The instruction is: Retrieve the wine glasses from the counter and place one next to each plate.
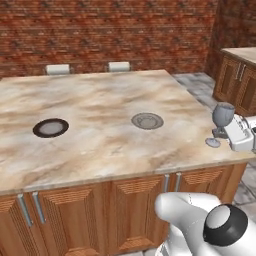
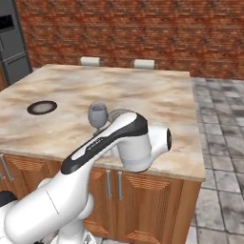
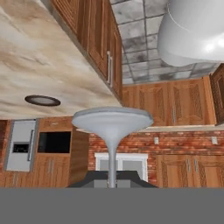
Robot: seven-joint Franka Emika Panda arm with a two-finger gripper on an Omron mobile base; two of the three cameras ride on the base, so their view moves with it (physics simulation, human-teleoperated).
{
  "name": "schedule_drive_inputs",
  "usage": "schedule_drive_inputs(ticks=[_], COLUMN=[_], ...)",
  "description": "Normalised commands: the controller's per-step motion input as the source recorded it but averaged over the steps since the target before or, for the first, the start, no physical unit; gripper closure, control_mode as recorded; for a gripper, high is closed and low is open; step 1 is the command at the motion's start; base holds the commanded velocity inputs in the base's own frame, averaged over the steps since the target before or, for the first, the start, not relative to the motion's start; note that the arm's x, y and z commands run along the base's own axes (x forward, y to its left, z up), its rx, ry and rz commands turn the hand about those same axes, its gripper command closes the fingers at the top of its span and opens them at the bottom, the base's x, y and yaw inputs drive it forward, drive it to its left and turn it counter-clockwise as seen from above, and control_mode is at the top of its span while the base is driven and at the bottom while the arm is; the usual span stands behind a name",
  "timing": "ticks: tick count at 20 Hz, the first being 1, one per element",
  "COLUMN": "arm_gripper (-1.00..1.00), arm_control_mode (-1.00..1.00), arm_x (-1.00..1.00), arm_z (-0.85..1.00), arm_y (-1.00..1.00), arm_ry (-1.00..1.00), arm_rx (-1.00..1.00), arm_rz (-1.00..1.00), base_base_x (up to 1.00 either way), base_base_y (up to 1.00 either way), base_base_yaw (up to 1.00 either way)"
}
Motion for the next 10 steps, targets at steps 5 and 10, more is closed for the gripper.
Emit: schedule_drive_inputs(ticks=[5, 10], arm_gripper=[1.0, 1.0], arm_control_mode=[1.0, 1.0], arm_x=[0.0, 0.0], arm_z=[0.0, 0.0], arm_y=[0.0, 0.0], arm_ry=[0.0, 0.0], arm_rx=[0.0, 0.0], arm_rz=[0.0, 0.0], base_base_x=[0.52, 0.51], base_base_y=[0.0, 0.0], base_base_yaw=[0.07, 0.06])
